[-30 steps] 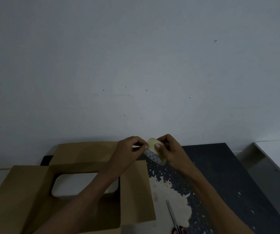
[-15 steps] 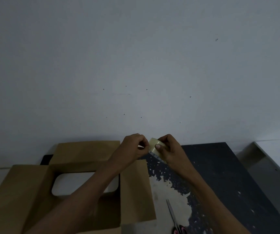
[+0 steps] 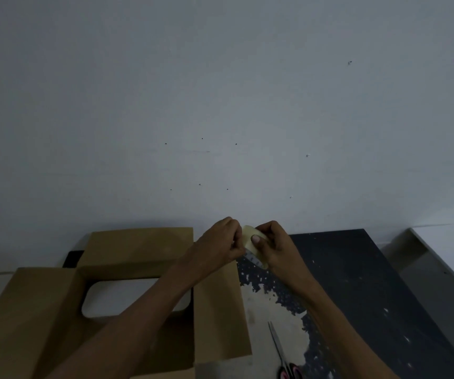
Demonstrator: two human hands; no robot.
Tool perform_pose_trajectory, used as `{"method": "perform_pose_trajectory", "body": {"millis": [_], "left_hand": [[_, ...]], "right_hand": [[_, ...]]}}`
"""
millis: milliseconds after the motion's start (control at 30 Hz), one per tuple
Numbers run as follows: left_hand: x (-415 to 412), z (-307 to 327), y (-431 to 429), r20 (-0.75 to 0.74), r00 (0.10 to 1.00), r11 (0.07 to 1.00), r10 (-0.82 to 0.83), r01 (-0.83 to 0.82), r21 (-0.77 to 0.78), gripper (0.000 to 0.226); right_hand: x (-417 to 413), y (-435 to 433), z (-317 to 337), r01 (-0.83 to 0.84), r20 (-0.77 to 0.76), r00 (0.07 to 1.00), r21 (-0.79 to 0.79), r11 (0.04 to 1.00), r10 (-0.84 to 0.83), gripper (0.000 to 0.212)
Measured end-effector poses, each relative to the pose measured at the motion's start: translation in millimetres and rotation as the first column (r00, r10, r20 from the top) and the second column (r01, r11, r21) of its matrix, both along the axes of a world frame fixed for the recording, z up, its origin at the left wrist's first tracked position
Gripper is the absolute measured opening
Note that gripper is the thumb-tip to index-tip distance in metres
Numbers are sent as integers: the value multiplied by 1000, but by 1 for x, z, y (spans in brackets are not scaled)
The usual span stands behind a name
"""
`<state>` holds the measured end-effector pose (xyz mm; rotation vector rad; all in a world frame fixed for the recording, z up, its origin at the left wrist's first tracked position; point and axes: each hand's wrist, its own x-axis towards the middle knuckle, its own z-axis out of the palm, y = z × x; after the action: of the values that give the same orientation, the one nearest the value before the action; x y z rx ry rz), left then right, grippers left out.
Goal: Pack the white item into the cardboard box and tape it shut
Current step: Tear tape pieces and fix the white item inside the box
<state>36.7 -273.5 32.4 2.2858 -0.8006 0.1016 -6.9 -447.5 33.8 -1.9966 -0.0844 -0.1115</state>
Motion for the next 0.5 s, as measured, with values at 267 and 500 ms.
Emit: {"method": "perform_pose_trajectory", "body": {"millis": [267,500], "left_hand": [[-4,-7,-1,-82,993,991,85,-93,-99,9],[-4,2,5,-203,979,974,24,-68,-216,13]], "right_hand": [[0,0,-3,21,3,1000,-17,1000,-21,14],[0,-3,1,11,-4,1000,21,1000,-11,16]]}}
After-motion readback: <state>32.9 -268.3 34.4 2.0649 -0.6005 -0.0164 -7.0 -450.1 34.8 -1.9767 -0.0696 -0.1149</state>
